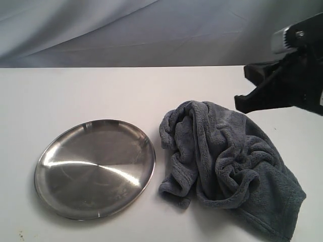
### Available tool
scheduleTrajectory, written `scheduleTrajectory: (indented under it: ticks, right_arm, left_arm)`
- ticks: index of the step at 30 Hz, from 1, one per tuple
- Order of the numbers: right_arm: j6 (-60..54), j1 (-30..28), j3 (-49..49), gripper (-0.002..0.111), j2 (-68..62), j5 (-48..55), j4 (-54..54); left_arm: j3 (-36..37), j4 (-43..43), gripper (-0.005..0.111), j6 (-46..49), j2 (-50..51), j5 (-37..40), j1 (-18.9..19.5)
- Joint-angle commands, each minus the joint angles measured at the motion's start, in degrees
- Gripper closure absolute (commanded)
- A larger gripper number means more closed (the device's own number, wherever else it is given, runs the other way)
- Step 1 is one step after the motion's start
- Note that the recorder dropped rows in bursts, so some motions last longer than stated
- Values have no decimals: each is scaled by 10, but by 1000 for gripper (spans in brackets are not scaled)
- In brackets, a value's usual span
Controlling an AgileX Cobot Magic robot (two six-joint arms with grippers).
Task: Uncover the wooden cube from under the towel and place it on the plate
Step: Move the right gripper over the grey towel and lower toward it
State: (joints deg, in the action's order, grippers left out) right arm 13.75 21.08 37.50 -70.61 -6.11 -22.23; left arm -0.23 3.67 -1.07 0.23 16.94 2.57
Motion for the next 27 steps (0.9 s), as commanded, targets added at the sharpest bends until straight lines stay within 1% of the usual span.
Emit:
scheduleTrajectory:
  ticks: [1,4,8,16,22,27]
  right_arm:
    - [-205,72,72,108,-12,183,212]
    - [-212,87,124,108,-33,251,251]
    - [-212,92,190,108,-78,315,259]
    - [-212,90,347,108,-206,370,253]
    - [-209,50,449,108,-301,428,243]
    - [-209,4,458,108,-346,444,243]
  left_arm:
    - [2,-1,107,-2,-2,-6,1]
    - [2,-1,107,-2,-2,-6,1]
    - [2,-1,107,-2,-2,-6,1]
    - [2,-1,107,-2,-2,-6,1]
    - [2,-1,107,-2,-2,-6,1]
    - [2,-1,107,-2,-2,-6,1]
